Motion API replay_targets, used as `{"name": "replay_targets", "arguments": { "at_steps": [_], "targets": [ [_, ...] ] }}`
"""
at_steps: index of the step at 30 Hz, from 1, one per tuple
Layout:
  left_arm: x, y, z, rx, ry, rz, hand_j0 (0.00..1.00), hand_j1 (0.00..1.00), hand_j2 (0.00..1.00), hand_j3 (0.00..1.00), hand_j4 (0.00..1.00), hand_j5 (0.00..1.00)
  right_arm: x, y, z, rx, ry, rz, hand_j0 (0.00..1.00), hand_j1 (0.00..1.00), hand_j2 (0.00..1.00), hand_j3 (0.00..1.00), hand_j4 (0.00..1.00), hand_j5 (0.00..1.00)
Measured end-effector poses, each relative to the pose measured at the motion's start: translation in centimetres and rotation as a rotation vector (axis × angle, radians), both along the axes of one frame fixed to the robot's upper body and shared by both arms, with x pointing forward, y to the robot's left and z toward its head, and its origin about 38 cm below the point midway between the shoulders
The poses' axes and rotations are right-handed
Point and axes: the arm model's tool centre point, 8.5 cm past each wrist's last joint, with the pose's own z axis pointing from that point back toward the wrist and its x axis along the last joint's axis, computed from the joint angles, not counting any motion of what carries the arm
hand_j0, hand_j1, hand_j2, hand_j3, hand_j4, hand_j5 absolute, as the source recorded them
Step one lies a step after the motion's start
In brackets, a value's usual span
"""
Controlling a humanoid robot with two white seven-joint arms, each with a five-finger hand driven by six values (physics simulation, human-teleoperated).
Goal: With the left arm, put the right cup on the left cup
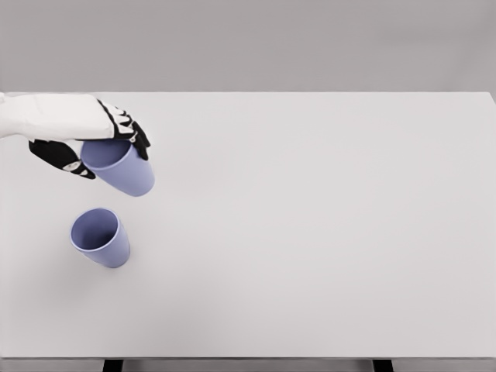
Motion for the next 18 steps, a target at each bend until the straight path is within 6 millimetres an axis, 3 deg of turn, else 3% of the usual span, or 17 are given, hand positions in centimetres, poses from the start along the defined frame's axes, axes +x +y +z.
{"name": "replay_targets", "arguments": {
  "at_steps": [7, 18],
  "targets": [
    [-1.5, 1.2, 0.8, 0.011, -0.038, -0.104, 0.65, 0.65, 0.65, 0.65, 0.65, 0.65, 0.0, 0.0, 0.0, 0.0, 0.0, 0.0, 1.0, 1.0, 1.0, 1.0, 1.0, 1.0],
    [-2.4, 3.5, 1.4, 0.018, -0.036, -0.062, 0.66, 0.66, 0.66, 0.66, 0.66, 0.66, 0.0, 0.0, 0.0, 0.0, 0.0, 0.0, 1.0, 1.0, 1.0, 1.0, 1.0, 1.0]
  ]
}}
